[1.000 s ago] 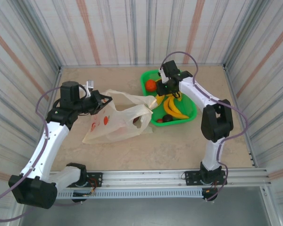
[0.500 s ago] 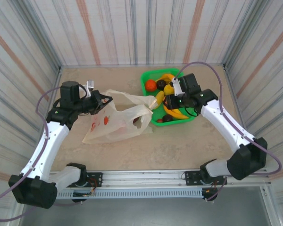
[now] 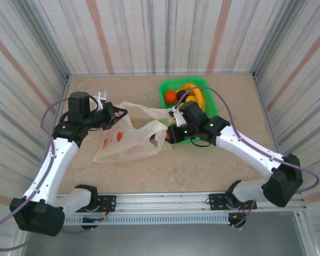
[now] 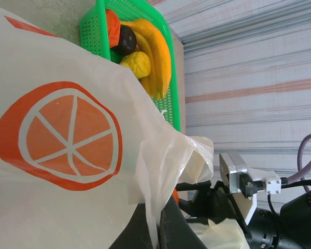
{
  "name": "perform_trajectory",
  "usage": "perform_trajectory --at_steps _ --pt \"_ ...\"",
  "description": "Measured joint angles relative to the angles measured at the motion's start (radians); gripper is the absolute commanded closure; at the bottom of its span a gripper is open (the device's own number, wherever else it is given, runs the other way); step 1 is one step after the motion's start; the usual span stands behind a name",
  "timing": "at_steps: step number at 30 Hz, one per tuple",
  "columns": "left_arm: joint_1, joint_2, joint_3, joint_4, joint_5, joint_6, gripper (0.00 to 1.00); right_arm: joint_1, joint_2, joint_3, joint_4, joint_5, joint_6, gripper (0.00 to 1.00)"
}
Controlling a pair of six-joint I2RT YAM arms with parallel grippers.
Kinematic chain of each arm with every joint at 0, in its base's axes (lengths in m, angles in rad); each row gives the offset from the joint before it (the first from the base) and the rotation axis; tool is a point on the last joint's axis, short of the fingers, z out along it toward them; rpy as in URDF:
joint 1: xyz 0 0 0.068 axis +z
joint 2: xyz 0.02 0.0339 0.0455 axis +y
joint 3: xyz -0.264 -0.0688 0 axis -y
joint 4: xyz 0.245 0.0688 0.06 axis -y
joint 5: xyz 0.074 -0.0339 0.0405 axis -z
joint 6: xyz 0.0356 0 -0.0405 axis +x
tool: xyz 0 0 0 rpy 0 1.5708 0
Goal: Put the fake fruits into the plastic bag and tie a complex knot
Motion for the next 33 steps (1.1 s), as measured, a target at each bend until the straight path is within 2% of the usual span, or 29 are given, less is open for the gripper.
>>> perform_trajectory --at_steps 14,27,33 --pt "0.0 -0.005 -0.029 0.01 0.012 0.0 1.0 0.082 0.257 0.234 0.231 0.003 -0.002 0.61" --pt "0.0 -0.02 -0.029 0.023 0.01 -0.002 1.0 0.145 0.413 0.283 0.336 -0.056 0.014 0.58" --pt "0.0 -0.032 -0.03 0.023 0.006 -0.002 1.0 0.163 0.452 0.291 0.377 -0.134 0.062 0.52"
